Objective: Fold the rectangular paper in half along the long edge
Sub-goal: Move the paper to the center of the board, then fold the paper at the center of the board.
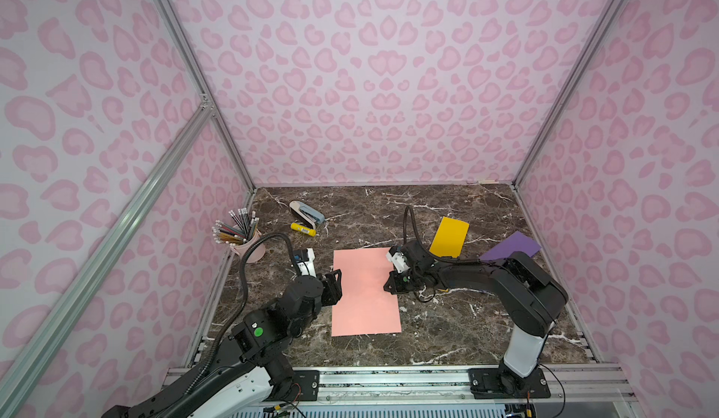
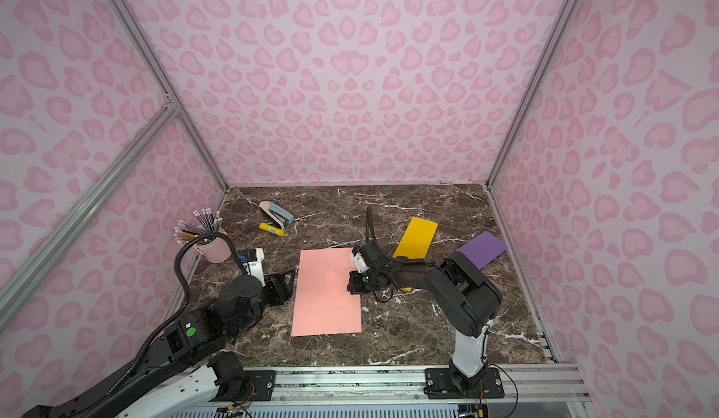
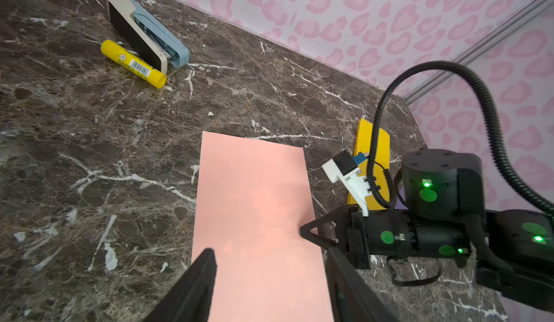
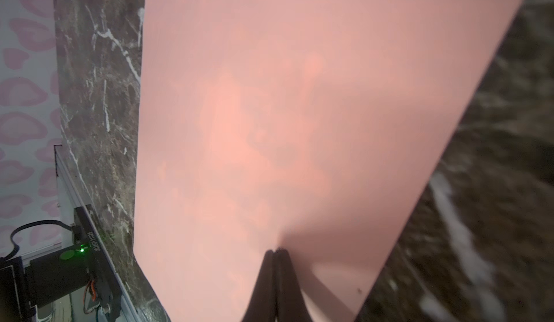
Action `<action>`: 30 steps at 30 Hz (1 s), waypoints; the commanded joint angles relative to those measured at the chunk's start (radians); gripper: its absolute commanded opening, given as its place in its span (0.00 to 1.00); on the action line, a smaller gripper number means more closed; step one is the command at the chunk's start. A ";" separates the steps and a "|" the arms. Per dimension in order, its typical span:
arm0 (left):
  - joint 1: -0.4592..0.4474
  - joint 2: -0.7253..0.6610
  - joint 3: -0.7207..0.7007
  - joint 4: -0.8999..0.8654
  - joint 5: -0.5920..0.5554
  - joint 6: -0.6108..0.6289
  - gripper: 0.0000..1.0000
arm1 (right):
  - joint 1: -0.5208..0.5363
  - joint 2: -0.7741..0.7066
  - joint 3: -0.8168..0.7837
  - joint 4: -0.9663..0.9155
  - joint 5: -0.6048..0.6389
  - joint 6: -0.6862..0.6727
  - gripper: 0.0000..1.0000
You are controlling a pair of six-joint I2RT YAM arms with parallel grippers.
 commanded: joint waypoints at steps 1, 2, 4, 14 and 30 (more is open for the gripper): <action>0.002 0.089 0.008 0.106 0.067 0.048 0.58 | -0.016 -0.077 -0.047 -0.060 0.017 -0.022 0.00; 0.002 0.124 0.007 0.121 0.071 0.049 0.57 | -0.020 -0.112 -0.062 -0.056 0.006 -0.017 0.00; 0.003 0.182 0.003 0.165 0.099 0.046 0.54 | -0.027 -0.177 -0.081 -0.060 -0.003 -0.011 0.00; 0.008 0.547 0.054 0.289 0.193 0.079 0.23 | -0.119 -0.357 -0.163 -0.134 -0.006 -0.040 0.31; 0.026 0.791 0.041 0.387 0.250 0.088 0.04 | -0.115 -0.270 -0.161 -0.097 -0.045 -0.058 0.52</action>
